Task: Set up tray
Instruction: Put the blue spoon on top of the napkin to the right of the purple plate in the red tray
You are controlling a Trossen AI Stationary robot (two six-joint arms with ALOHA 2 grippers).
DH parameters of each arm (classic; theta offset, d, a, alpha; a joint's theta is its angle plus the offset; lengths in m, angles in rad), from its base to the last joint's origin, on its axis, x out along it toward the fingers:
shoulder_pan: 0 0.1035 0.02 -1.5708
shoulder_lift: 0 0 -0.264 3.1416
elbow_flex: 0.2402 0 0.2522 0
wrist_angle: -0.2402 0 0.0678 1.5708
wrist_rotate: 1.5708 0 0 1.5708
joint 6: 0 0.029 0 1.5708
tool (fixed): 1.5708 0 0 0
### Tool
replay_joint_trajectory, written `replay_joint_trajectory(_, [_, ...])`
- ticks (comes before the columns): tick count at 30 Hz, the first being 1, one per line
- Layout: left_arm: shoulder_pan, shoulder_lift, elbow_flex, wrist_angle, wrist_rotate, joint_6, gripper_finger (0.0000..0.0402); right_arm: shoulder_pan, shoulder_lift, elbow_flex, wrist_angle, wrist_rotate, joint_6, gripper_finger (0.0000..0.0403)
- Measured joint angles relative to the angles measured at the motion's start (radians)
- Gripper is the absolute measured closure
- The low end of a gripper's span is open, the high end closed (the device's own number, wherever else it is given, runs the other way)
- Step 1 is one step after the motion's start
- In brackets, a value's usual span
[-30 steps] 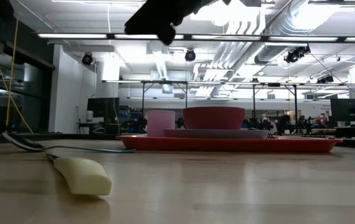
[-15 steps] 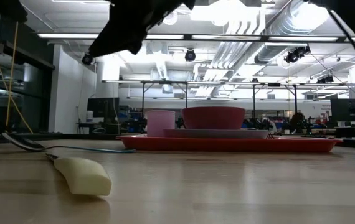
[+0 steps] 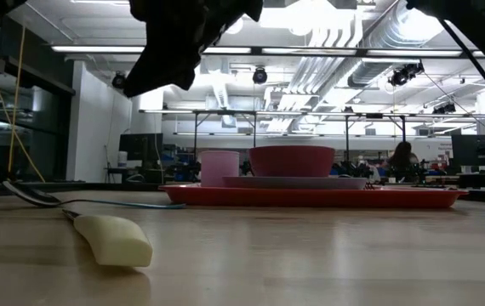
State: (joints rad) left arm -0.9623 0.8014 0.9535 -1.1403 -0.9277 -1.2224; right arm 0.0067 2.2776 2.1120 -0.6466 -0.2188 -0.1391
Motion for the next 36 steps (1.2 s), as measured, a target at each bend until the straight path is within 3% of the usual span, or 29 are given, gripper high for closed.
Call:
replay_joint_trajectory(8, [0.0, -0.084, -0.016, 0.09, 0.004, 0.186, 0.0316, 0.0, 0.001, 0.0, 0.032, 0.01, 0.008, 0.0373])
replay_joint_trajectory(21, [0.0, -0.325, -0.38, 0.525, 0.087, 0.366, 0.0316, 0.0, 0.046, 0.0, 0.049, 0.015, 0.069, 0.0373])
replay_joint_trajectory(28, [0.0, -0.436, -0.496, 0.611, 0.111, 0.386, 0.0316, 0.012, 0.058, 0.0, 0.037, 0.017, 0.055, 0.0373])
replay_joint_trajectory(36, [0.0, -0.493, -0.548, 0.624, 0.131, 0.393, 0.0316, 0.062, 0.06, 0.0, 0.028, 0.061, -0.006, 0.0373])
